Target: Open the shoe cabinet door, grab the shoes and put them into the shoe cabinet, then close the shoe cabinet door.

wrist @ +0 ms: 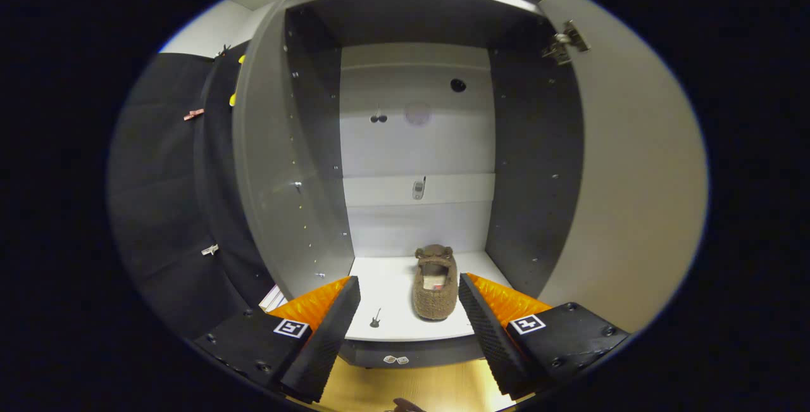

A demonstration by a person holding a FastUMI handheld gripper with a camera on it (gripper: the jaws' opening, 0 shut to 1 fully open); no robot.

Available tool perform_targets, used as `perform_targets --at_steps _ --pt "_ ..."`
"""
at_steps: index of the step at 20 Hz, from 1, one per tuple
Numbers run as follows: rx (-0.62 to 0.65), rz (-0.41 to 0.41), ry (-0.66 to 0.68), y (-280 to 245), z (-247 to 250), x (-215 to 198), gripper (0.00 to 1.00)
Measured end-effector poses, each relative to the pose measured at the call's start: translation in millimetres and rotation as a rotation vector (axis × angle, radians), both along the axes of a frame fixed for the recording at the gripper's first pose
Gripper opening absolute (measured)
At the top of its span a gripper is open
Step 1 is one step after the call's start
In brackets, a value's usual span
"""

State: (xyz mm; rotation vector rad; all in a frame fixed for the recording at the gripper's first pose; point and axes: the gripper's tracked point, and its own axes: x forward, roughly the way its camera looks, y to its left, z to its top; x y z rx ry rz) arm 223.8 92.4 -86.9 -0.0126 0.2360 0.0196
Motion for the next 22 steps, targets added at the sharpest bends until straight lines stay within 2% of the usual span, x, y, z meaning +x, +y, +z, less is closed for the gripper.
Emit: perform_targets --at_steps 11,17,22 --pt "0.052 -0.026 -0.081 -45.6 27.9 -133.1 0.99" --pt "0.079 0.035 -0.108 -75.4 42.1 -217.5 0.99" --pt "0.072 0.042 -0.103 -122.1 49.2 -281.0 0.99"
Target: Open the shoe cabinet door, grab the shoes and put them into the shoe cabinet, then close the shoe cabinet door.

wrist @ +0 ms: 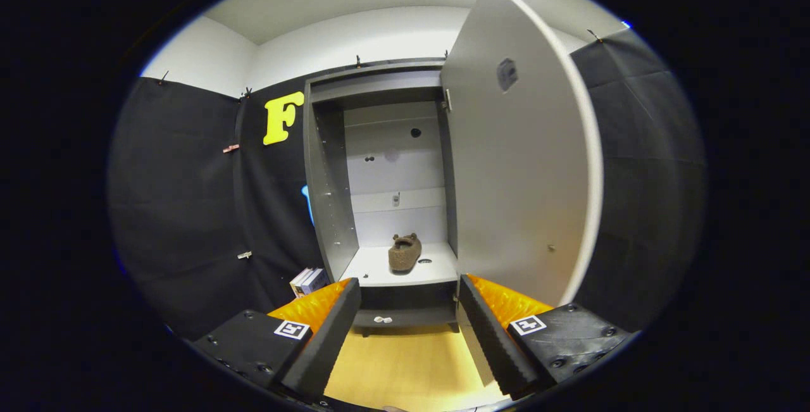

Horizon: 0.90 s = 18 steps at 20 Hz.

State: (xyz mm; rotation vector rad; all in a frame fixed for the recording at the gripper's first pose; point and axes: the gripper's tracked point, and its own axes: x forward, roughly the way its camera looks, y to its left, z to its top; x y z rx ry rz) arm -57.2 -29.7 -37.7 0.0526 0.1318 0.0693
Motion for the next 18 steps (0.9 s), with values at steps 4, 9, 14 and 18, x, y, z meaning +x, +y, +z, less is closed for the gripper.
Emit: perform_targets --at_steps 4,9,14,18 --pt "-0.004 0.003 0.016 -28.3 2.3 -17.6 0.99" --pt "-0.006 -0.018 0.004 -74.1 8.9 -29.3 0.99" --pt "-0.015 -0.073 -0.006 -125.5 11.7 -23.9 0.99" --pt "-0.005 -0.113 0.001 -156.2 8.1 -1.9 0.99"
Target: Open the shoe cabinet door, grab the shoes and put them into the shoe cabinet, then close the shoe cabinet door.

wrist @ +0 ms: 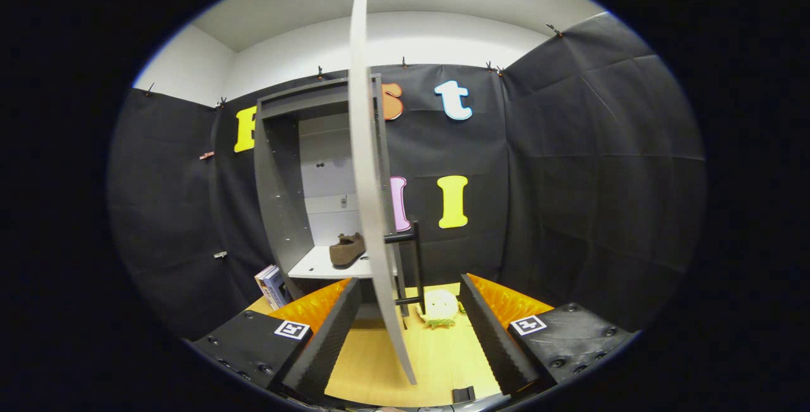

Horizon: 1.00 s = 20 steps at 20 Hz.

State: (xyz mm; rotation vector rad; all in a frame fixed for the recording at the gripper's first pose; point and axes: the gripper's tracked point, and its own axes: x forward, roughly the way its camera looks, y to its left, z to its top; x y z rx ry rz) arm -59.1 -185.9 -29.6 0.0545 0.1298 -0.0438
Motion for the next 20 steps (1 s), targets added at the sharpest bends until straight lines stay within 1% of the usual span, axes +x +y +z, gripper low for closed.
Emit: perform_targets --at_steps 4,6,9,12,16,20 --pt "0.023 -0.046 0.001 -29.3 0.7 17.1 0.99" --pt "0.032 -0.047 0.021 -34.3 -6.5 24.3 0.98" --pt "0.023 -0.015 0.032 -27.0 -11.0 34.4 0.98" --pt "0.005 -0.020 0.026 -24.9 -8.4 37.1 0.98" --pt "0.029 -0.039 0.035 -18.3 -11.0 35.8 0.98" --pt "0.026 -0.001 0.039 13.8 -14.3 34.8 0.98"
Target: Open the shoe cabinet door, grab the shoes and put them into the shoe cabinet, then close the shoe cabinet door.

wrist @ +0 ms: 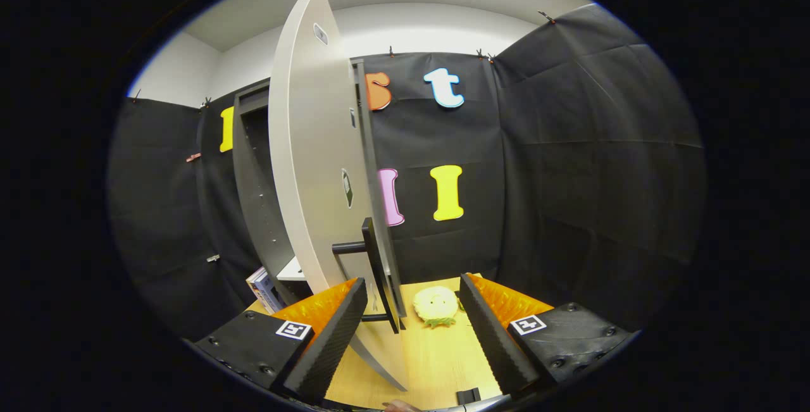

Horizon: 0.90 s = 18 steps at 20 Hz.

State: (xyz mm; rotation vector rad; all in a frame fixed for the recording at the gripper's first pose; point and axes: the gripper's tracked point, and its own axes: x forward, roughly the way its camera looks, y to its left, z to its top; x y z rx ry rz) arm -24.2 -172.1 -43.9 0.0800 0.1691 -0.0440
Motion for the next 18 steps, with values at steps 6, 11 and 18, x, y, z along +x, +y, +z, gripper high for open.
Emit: perform_targets --at_steps 6,11,18 --pt "0.008 0.030 0.012 53.4 -5.4 2.8 0.98" --pt "0.012 0.028 0.008 93.3 -9.2 9.5 0.98" --pt "0.043 0.022 0.003 153.5 -19.6 34.0 0.98"
